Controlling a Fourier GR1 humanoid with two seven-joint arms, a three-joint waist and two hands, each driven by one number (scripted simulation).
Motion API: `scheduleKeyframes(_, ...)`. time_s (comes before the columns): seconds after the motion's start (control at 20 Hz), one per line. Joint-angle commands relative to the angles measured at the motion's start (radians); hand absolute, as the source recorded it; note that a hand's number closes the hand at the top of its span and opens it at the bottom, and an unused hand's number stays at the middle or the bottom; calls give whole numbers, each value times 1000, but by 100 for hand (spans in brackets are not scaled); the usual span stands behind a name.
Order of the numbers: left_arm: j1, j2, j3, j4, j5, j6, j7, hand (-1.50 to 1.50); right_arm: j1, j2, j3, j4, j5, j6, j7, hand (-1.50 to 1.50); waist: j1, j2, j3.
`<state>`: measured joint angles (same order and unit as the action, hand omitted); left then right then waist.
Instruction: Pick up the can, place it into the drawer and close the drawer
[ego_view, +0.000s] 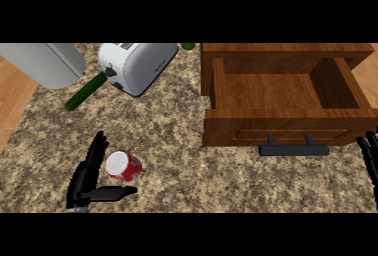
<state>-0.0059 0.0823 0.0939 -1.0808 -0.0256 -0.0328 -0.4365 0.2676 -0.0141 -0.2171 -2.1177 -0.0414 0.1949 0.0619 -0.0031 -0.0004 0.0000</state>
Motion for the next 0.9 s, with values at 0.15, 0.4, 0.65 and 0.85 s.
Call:
scheduleKeyframes(0.15, -56, -24, -1, 50, -2, 38, -10, -150, -34, -7, -7, -48, -11, -14, 76, -150, 1, 0, 0)
scheduleKeyframes(0.4, -126, -10, 12, 126, 15, 11, -6, -150, 5, -16, -37, -48, -37, 23, 54, -150, -2, 0, 0)
scheduleKeyframes(0.65, -165, -80, -42, 171, -30, 95, -32, -150, 61, 13, 46, -43, 7, -26, -29, -150, -3, 0, 0)
scheduleKeyframes(0.85, -197, -25, -15, 165, 2, 10, -10, -150, -28, -5, -21, 4, -22, 12, 18, -150, -1, 1, 0)
